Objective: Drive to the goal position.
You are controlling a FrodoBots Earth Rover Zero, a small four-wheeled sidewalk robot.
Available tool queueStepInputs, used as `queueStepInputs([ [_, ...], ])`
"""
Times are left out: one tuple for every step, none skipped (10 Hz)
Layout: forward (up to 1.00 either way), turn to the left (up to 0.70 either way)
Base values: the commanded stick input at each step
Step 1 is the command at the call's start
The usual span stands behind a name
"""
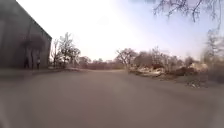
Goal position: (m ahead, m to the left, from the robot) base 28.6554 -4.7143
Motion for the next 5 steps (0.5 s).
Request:
queueStepInputs([
  [0.70, 0.00],
  [0.70, 0.00],
  [0.70, 0.00],
  [0.70, 0.00],
  [0.70, 0.00],
])
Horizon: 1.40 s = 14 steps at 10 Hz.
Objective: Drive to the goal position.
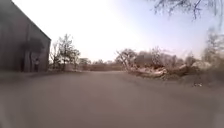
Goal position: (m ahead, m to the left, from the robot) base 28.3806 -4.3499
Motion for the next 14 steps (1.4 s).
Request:
queueStepInputs([
  [0.70, 0.00],
  [0.70, 0.00],
  [0.70, 0.00],
  [0.70, 0.00],
  [0.70, 0.00],
  [0.70, 0.00],
  [0.70, 0.00],
  [0.70, 0.00],
  [0.70, 0.00],
  [0.70, 0.00],
  [0.70, 0.00],
  [0.70, 0.00],
  [0.70, 0.00],
  [0.70, 0.00],
])
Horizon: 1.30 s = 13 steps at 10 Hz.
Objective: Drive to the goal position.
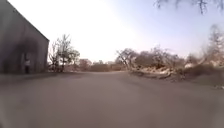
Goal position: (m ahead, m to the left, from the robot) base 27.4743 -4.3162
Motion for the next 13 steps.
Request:
queueStepInputs([
  [0.70, 0.00],
  [0.70, 0.00],
  [0.70, 0.00],
  [0.70, 0.00],
  [0.70, 0.00],
  [0.70, 0.00],
  [0.70, 0.00],
  [0.70, 0.00],
  [0.70, 0.00],
  [0.70, 0.00],
  [0.70, 0.00],
  [0.70, 0.00],
  [0.70, 0.00],
])
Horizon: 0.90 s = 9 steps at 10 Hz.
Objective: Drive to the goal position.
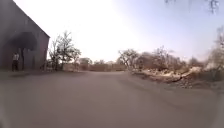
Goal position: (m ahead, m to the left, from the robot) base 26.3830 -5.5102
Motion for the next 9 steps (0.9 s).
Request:
queueStepInputs([
  [0.70, 0.00],
  [0.70, 0.00],
  [0.70, 0.00],
  [0.70, 0.00],
  [0.70, 0.00],
  [0.70, 0.00],
  [0.70, 0.00],
  [0.70, 0.00],
  [0.70, 0.00],
])
